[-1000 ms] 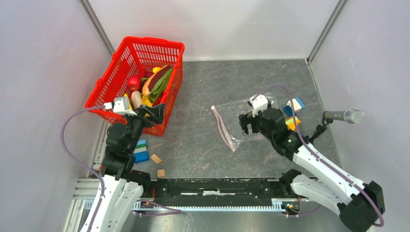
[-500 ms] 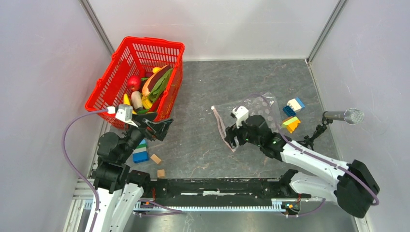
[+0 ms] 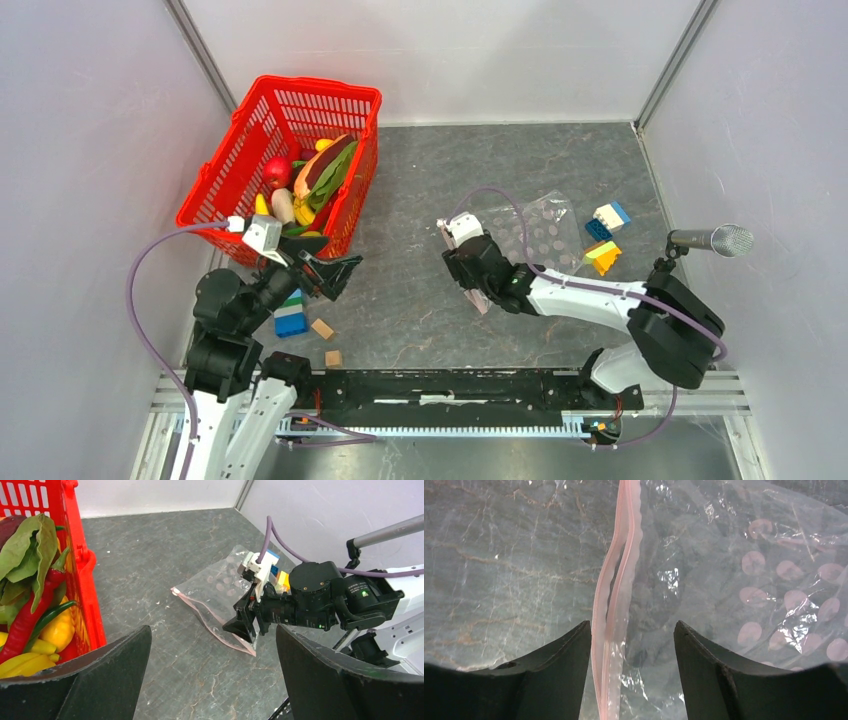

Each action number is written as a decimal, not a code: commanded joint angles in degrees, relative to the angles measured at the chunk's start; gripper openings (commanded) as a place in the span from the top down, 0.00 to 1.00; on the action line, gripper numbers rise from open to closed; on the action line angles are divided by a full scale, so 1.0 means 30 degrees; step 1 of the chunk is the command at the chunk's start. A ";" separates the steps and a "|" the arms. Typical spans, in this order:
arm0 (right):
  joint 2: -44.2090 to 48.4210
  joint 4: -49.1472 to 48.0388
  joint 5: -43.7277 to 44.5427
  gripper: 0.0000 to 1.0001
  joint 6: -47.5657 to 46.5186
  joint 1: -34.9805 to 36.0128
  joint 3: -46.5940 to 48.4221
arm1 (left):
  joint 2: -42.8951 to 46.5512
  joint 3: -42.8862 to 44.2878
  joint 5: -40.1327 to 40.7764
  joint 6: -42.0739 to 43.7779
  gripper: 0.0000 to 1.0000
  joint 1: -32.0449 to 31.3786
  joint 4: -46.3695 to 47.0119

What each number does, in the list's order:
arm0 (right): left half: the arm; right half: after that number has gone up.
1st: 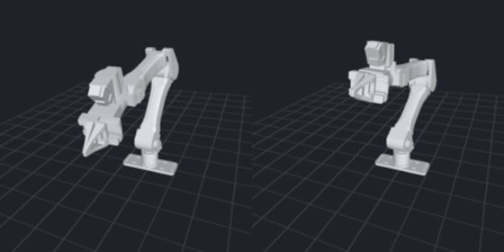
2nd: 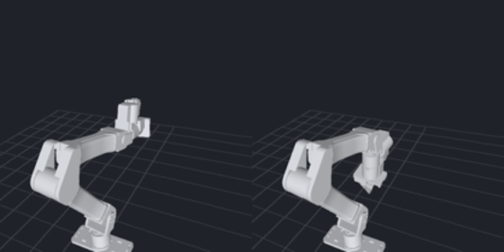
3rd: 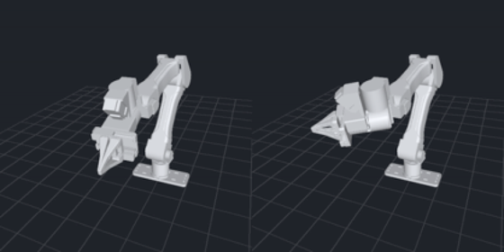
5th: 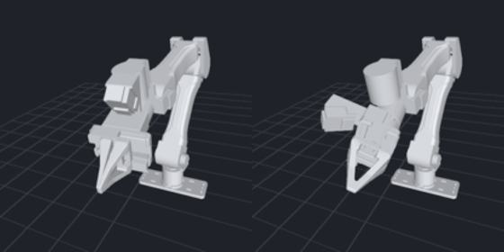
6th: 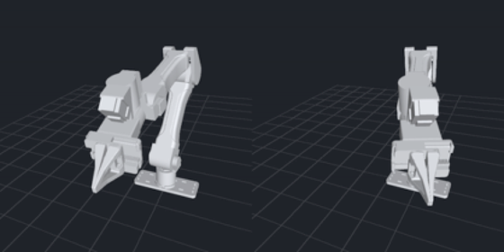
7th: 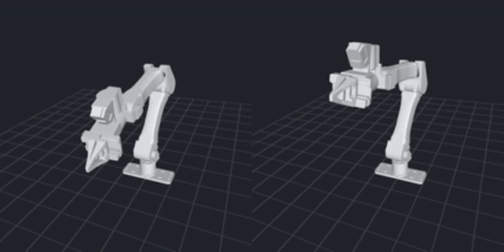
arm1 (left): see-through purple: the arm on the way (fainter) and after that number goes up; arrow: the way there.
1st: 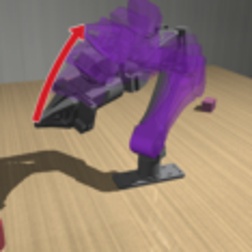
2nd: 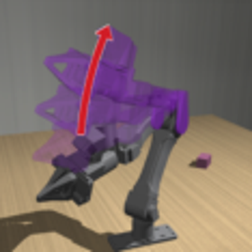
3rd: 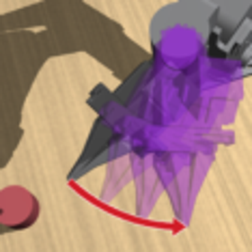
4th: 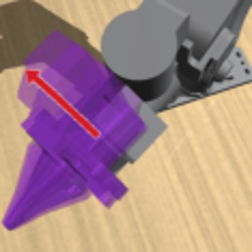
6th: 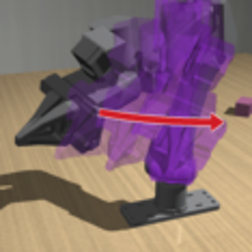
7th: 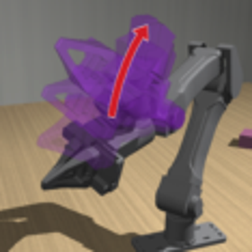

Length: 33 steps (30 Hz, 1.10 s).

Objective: Place the food in the zip-top bag and seal the zipper
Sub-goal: Pick up the zipper food storage bag at the center of the board.

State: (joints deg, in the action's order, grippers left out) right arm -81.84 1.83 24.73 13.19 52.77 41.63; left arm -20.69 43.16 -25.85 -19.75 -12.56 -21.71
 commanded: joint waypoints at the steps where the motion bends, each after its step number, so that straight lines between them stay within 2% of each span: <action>1: -0.1031 -0.1440 0.1113 0.34 0.0123 0.0104 0.1151 | -0.0449 0.0730 0.0654 0.1606 0.00 0.0084 -0.0601; 3: -0.1636 -0.1677 0.1380 0.35 0.0196 0.0104 0.1250 | -0.0762 0.0811 0.0973 0.1806 0.00 0.0084 -0.0671; 5: -0.2287 -0.1345 0.1752 0.40 0.0338 0.0102 0.1652 | -0.1062 0.0830 0.1006 0.1811 0.00 0.0084 -0.0613; 7: -0.2734 -0.1284 0.2164 0.53 0.0617 0.0132 0.1871 | -0.1400 0.0823 0.0955 0.1698 0.00 0.0084 -0.0633; 9: -0.2885 -0.1028 0.2592 0.60 0.0966 0.0121 0.1969 | -0.1655 0.0776 0.0889 0.1611 0.01 0.0084 -0.0617; 12: -0.2438 -0.0765 0.2449 0.86 0.1559 0.0095 0.1837 | -0.2127 0.0856 0.0102 0.1796 0.02 0.0084 -0.0569; 15: -0.1378 -0.1369 0.1457 1.00 0.1590 0.0110 0.1388 | -0.2754 0.1118 -0.0969 0.1934 0.05 0.0084 -0.0557; 20: 0.0585 -0.1994 0.0376 1.00 0.1785 -0.0066 0.0821 | -0.4201 0.1692 -0.2455 0.2516 0.09 -0.0067 -0.0500; 23: 0.2007 -0.2736 -0.1015 1.00 0.2765 -0.0268 0.0211 | -0.5016 0.2009 -0.2005 0.2615 0.11 -0.0948 -0.0549; 25: 0.2893 -0.3182 -0.1779 1.00 0.3528 -0.0578 -0.0289 | -0.5434 0.2141 -0.0086 0.2637 0.12 -0.2371 -0.0606; 30: 0.4540 -0.4098 -0.4457 1.00 0.4927 -0.1854 -0.1364 | -0.8216 0.3243 0.6614 0.3205 0.13 -0.9290 -0.1385; 31: 0.4813 -0.4264 -0.4734 1.00 0.5122 -0.2010 -0.1569 | -0.8945 0.3397 0.8102 0.3016 0.13 -1.0202 -0.1369; 33: 0.5484 -0.4538 -0.4727 1.00 0.5591 -0.2162 -0.2064 | -0.9839 0.2931 0.9082 0.1879 0.12 -1.0723 -0.0192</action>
State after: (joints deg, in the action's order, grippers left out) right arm -68.88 -7.53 15.00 25.41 47.40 37.69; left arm -45.65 51.09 -12.25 -13.58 -40.34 -25.12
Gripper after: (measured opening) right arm 0.006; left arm 0.877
